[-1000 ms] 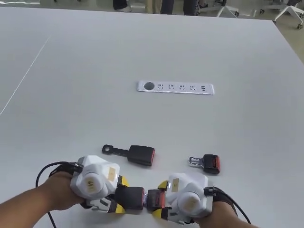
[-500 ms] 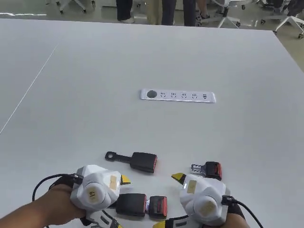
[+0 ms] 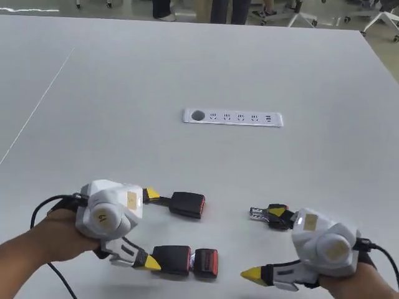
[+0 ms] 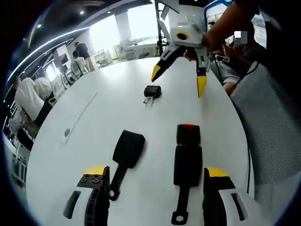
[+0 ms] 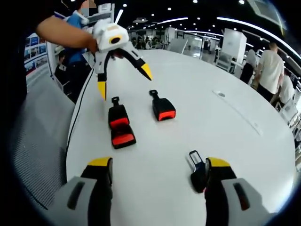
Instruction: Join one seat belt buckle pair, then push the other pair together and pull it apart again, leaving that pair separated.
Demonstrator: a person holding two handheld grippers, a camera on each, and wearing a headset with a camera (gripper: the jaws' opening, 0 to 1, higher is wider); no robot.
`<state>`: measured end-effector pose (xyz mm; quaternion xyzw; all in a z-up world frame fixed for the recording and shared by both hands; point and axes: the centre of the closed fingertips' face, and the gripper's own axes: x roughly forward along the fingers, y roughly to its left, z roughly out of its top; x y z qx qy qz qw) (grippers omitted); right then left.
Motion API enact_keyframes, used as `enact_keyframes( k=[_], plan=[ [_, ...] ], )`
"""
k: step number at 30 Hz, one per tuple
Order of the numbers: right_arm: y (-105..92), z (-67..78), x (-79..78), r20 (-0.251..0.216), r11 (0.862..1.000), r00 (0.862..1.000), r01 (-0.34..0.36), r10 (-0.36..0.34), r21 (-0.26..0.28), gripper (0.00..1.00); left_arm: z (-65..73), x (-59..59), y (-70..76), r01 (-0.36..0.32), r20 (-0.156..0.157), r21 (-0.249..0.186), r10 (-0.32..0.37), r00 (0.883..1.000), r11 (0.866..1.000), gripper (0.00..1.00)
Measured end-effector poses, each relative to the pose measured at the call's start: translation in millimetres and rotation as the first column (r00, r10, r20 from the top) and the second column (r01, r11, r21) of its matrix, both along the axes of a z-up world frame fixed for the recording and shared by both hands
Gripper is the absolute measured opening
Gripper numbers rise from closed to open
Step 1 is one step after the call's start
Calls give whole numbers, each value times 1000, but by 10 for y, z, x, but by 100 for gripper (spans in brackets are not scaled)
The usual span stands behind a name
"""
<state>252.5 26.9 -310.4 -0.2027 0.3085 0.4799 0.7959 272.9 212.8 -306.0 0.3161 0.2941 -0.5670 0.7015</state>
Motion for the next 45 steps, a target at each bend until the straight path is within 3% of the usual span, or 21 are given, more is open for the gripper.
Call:
enact_keyframes(
  k=[4, 8, 12, 15, 17, 19, 22, 23, 26, 29, 30, 33, 34, 36, 38, 39, 42, 44, 45],
  plan=[
    [-265, 30, 186, -10, 1000, 1000, 18, -18, 4, 83, 52, 207, -15, 2, 15, -7, -2, 1000, 1000, 84],
    [-436, -59, 342, -43, 1000, 999, 12, -12, -13, 83, 11, 382, -60, 40, 11, 13, -40, 999, 999, 79],
    [-477, -154, 435, -68, 999, 997, -25, 22, -42, 81, -82, 509, -143, 84, -6, 37, -84, 996, 996, 77],
    [-431, -178, 533, -87, 999, 996, -40, 37, -29, 80, -107, 578, -216, 108, -10, 40, -108, 994, 993, 75],
    [-392, -219, 560, -117, 998, 992, -60, 56, -31, 79, -110, 567, -300, 130, -35, 13, -129, 991, 991, 72],
    [-407, -268, 605, -131, 996, 988, -83, 77, -45, 78, -135, 525, -376, 180, -52, -17, -181, 982, 983, 63],
    [-400, -366, 597, -188, 990, 977, -120, 104, -77, 71, -313, 540, -366, 213, -82, 45, -209, 975, 976, 58],
    [-393, -384, 603, -189, 989, 976, -124, 107, -83, 69, -347, 569, -394, 206, -80, 40, -202, 976, 978, 58],
    [-462, -511, 550, -236, 974, 963, -169, 131, -149, 65, -419, 582, -427, 201, -114, 31, -196, 974, 979, 58],
    [-481, -562, 500, -272, 968, 952, -190, 141, -162, 59, -480, 581, -422, 219, -109, 49, -212, 971, 975, 58],
    [-470, -545, 534, -250, 968, 957, -192, 149, -160, 57, -488, 552, -448, 217, -129, 24, -212, 969, 976, 58],
    [-462, -545, 552, -254, 966, 955, -197, 151, -166, 54, -569, 548, -443, 222, -124, 44, -215, 969, 974, 54],
    [-468, -546, 566, -253, 963, 955, -204, 156, -175, 53, -529, 537, -515, 198, -142, -23, -200, 969, 980, 54],
    [-484, -550, 591, -250, 958, 954, -216, 166, -188, 49, -540, 621, -491, 149, -131, -22, -150, 980, 989, 48],
    [-499, -552, 618, -255, 954, 953, -218, 164, -204, 41, -538, 572, -492, 178, -139, -23, -179, 974, 984, 44],
    [-516, -557, 620, -258, 948, 951, -231, 172, -220, 37, -544, 546, -490, 191, -127, -14, -191, 973, 982, 41],
    [-506, -559, 644, -271, 940, 946, -245, 179, -235, 36, -524, 585, -503, 172, -125, -23, -174, 977, 985, 40],
    [-517, -564, 636, -277, 923, 939, -278, 203, -267, 35, -493, 603, -521, 175, -112, -21, -176, 978, 984, 35],
    [-518, -566, 635, -282, 918, 937, -284, 205, -277, 35, -487, 598, -513, 165, -126, -14, -166, 978, 986, 35]
  ],
)
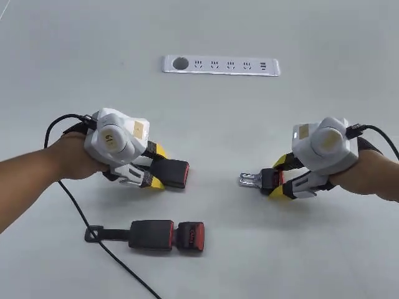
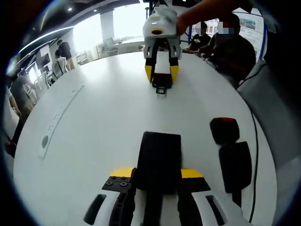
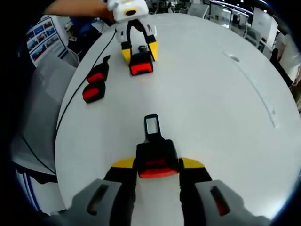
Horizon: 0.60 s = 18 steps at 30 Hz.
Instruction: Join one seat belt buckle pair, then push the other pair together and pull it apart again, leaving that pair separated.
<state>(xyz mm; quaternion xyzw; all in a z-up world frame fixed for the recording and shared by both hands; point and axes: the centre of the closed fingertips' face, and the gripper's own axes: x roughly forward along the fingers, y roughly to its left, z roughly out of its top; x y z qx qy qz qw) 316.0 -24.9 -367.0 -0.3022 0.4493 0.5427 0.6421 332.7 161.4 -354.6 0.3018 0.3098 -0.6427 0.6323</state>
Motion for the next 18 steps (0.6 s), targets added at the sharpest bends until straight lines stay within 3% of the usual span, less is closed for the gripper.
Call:
enact_keyframes(
  k=[8, 18],
  plan=[
    [-23, -20, 8, -37, 993, 998, -63, 59, -102, 34, 17, 9, 29, -11, 7, 2, 11, 1000, 1000, 34],
    [-37, -69, 30, -56, 969, 992, -126, 117, -214, 34, -13, 10, 51, -47, 6, 12, 47, 999, 999, 34]
  ],
)
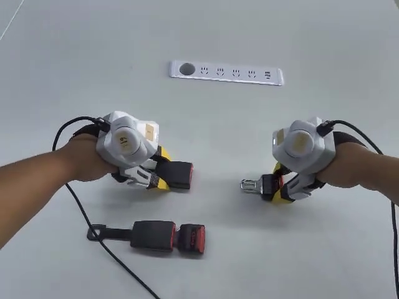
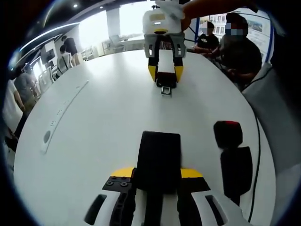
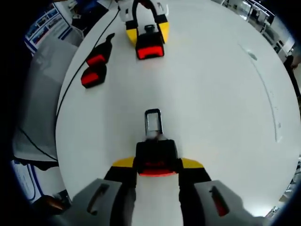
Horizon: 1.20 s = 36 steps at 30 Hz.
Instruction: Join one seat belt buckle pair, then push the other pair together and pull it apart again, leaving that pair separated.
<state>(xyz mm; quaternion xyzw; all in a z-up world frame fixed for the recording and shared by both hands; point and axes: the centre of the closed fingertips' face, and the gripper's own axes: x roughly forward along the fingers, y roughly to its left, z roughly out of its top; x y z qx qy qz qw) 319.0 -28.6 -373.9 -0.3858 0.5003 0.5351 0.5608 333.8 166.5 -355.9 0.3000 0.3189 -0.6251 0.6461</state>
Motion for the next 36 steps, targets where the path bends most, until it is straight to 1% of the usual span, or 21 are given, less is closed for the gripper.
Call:
enact_keyframes(
  k=[1, 3, 6, 9, 12, 16, 17, 19, 22, 25, 28, 29, 31, 33, 36],
  plan=[
    [5, -4, -3, 2, 1000, 1000, -20, 20, -15, 34, -3, -4, 2, -3, -2, 4, 3, 1000, 1000, 34],
    [33, -2, -11, 4, 999, 1000, -25, 25, -23, 34, -5, -8, 2, -5, -3, 5, 5, 1000, 1000, 34],
    [75, -6, 1, 7, 1000, 1000, -13, 13, -18, 34, -7, -18, 6, -7, -3, 11, 7, 1000, 1000, 34],
    [138, -12, 4, 13, 1000, 1000, -3, 3, -10, 34, -13, -22, 10, -17, -5, 7, 17, 1000, 1000, 35],
    [196, -16, 14, 17, 1000, 1000, -8, 8, 0, 34, -14, -31, 10, -25, -6, 4, 25, 1000, 1000, 35],
    [349, -13, 15, 23, 1000, 1000, -12, 11, 24, 34, -16, -34, 10, -23, -6, 8, 23, 1000, 1000, 35],
    [427, -14, 11, 26, 999, 999, -21, 20, 31, 34, -23, -30, 9, -23, -7, 10, 23, 1000, 1000, 35],
    [518, -17, 28, 27, 999, 999, -25, 24, 39, 34, -27, -29, 9, -22, -6, 12, 22, 1000, 1000, 35],
    [624, -16, 42, 29, 999, 999, -25, 24, 41, 34, -34, -25, 9, -23, -7, 15, 23, 1000, 1000, 35],
    [727, -14, 53, 37, 998, 999, -31, 29, 58, 34, -65, -2, 10, -24, -7, 20, 24, 1000, 1000, 35],
    [818, -11, 65, 41, 997, 999, -18, 15, 77, 34, -95, 25, 18, -24, -8, 21, 24, 1000, 999, 35],
    [878, -9, 70, 45, 995, 999, -11, 7, 95, 34, -117, 43, 21, -24, -8, 21, 24, 1000, 999, 35],
    [922, -6, 74, 49, 995, 999, -3, -2, 103, 34, -133, 55, 24, -24, -8, 23, 25, 1000, 999, 35],
    [992, -2, 78, 53, 991, 999, 3, -10, 131, 34, -142, 63, 25, -24, -8, 24, 24, 1000, 999, 35],
    [1029, -6, 96, 53, 991, 998, 17, -25, 136, 34, -160, 75, 25, -25, -9, 31, 25, 1000, 999, 35]
  ],
)
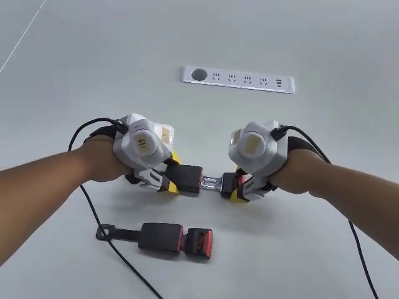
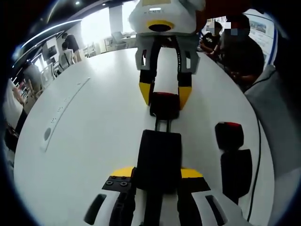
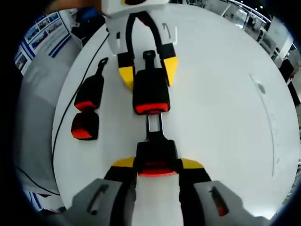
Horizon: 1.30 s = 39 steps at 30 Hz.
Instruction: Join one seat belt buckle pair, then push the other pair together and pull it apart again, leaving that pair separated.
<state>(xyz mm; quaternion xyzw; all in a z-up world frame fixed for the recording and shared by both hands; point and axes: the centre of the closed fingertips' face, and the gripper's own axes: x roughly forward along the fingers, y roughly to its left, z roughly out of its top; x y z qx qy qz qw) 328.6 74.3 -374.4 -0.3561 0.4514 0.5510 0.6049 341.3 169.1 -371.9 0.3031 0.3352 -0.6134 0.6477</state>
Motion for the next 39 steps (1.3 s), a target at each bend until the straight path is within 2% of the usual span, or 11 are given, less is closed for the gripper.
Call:
enact_keyframes(
  k=[7, 9, 10, 15, 19, 21, 24, 29, 32, 39],
  plan=[
    [99, 7, 4, 3, 999, 1000, 8, -8, 41, 34, -19, 11, -2, 2, 1, 11, -2, 1000, 1000, 34],
    [162, 10, 12, 7, 998, 1000, 13, -13, 68, 34, -22, 13, -5, 0, 4, 11, 0, 1000, 1000, 34],
    [148, 1, 10, 13, 998, 1000, -1, 0, 56, 34, -26, 15, -4, 0, 4, 11, -1, 1000, 1000, 34],
    [159, -1, 25, 20, 996, 1000, -9, 7, 93, 33, -40, 23, -11, -1, 4, 7, 1, 1000, 1000, 34],
    [211, -4, 35, 39, 995, 999, -24, 20, 92, 32, -35, 9, -23, 5, 2, 19, -5, 1000, 1000, 33],
    [238, -3, 40, 47, 996, 999, -30, 26, 85, 32, -31, 3, -37, 18, 4, 39, -18, 1000, 999, 33],
    [321, -4, 64, 55, 992, 998, -31, 24, 119, 32, -17, -11, -47, 31, 4, 51, -31, 999, 998, 33],
    [339, 6, 74, 53, 992, 998, -29, 23, 126, 31, -13, -12, -44, 41, 3, 42, -41, 999, 998, 33],
    [357, 8, 81, 44, 991, 999, -9, 3, 134, 31, -17, -10, -56, 67, 3, 72, -67, 998, 995, 32],
    [375, 12, 78, 45, 992, 999, -5, -1, 129, 31, -19, -16, -47, 103, 1, 86, -103, 995, 991, 32]
  ],
)
